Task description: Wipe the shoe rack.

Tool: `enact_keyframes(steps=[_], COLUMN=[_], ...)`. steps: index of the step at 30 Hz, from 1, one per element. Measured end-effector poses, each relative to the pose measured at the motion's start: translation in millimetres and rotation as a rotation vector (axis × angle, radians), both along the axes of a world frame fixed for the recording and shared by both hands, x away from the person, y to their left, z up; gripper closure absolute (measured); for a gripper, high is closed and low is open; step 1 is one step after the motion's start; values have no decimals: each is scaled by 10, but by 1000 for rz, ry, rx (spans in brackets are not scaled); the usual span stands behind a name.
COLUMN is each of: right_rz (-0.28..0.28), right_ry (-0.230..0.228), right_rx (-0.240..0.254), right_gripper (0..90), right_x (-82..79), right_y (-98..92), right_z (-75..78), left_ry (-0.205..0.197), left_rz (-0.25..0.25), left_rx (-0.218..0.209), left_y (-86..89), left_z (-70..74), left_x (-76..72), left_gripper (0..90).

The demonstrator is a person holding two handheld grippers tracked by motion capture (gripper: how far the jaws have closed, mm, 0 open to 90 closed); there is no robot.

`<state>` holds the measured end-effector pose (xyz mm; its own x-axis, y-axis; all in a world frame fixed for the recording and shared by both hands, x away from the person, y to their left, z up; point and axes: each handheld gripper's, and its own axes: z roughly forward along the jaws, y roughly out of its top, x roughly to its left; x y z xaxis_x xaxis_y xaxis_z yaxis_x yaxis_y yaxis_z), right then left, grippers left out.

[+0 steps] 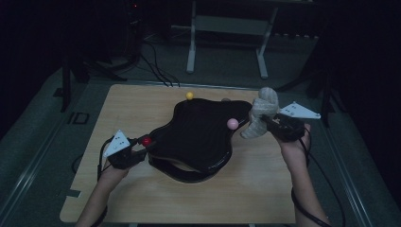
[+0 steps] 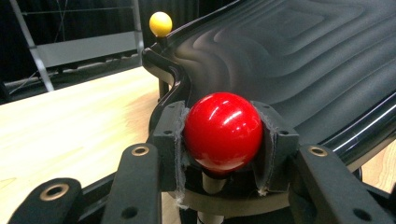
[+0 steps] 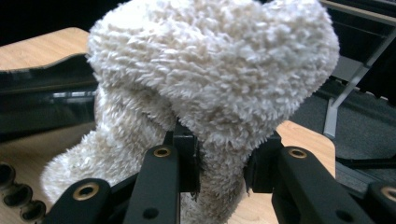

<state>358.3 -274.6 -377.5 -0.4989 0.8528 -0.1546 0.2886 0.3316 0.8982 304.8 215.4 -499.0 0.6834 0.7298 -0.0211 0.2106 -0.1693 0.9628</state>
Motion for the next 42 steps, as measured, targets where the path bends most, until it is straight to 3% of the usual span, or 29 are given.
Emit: enact_keyframes(steps=[8,11,15,17,27,33,37,42], right_rz=[9,12,16,7,-34,-27,44,137], right_ry=[-61,-60,-19,-7,39,53,9,-26], right_rx=[1,-8,-43,-20,-57,-43,-1,28], right_gripper=[702,702,711,716,717,714,713,712], right_x=[89,151,270,280,226,81,-320,-666], right_y=[77,108,171,136,-15,-113,-63,110], right_z=[275,291,149,91,-136,-212,-205,-180], left_ry=[0,1,1,3,4,4,3,4], left_rz=[0,0,1,1,7,6,8,11], left_rx=[1,0,-3,-2,1,2,1,0], left_y=[1,1,0,-2,-5,-7,-8,-9], left_z=[0,-1,-2,1,3,4,3,2], left_x=[-1,0,0,0,-6,-6,-7,-10], left_gripper=[585,585,585,585,584,584,584,584])
